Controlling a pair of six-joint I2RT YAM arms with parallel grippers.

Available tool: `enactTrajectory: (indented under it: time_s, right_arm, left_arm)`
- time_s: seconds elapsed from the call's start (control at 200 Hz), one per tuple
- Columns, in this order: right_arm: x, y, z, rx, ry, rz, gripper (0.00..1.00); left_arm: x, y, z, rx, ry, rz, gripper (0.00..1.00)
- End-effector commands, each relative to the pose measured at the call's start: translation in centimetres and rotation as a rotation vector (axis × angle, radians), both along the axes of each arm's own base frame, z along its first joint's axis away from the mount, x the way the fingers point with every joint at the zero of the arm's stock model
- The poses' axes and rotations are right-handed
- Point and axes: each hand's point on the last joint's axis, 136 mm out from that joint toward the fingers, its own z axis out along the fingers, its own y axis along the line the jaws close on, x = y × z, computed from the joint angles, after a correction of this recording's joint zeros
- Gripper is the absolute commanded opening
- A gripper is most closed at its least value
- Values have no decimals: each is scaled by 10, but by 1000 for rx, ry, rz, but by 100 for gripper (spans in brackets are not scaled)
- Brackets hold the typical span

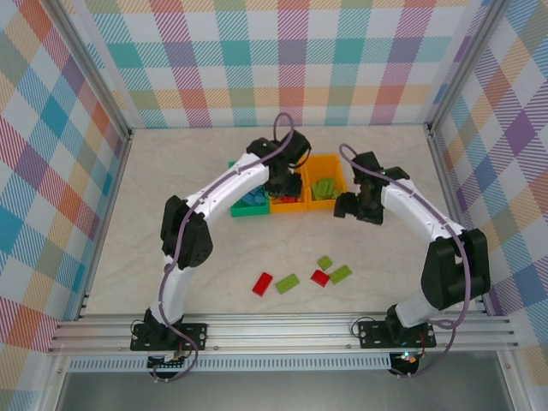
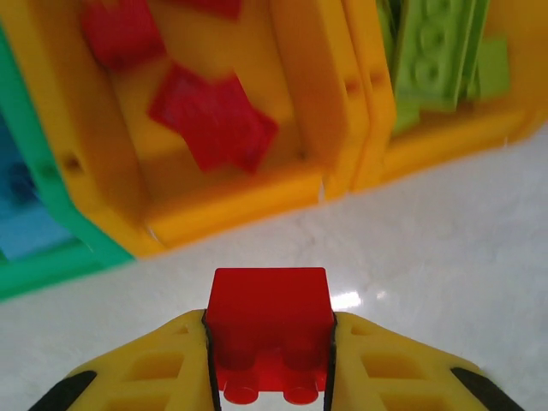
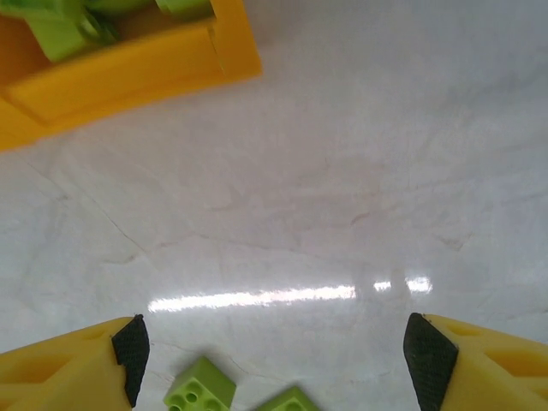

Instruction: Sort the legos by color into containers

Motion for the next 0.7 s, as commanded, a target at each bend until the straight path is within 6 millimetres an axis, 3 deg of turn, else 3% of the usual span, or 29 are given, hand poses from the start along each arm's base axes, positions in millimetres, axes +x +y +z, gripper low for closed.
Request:
enactTrajectory:
  time_s: [0.0,0.08,0.22,0.435,0.58,0.695]
  right_arm:
    - [-17,17,-6,72,2,6,78]
    - [-32,23,-16,67,32,23,77]
    - [-62,18,-35,37,128,-21,77]
    - [-87,44,-43,56,106,135,77]
    - [-88,60,-45,54,81,225,79]
    - [-88,69,-48,55,80,294,78]
  left_arm:
    - [20,17,-15,67,27,4,27]
    - [41,20,-13,44,3,40,27]
    - [71,22,-12,-29,-40,92,27]
    - [84,7,-22,-115,-23,93,37]
    - [81,1,-19,-152,-8,93,62]
    - [77,-3,-2,-192,-26,85,83]
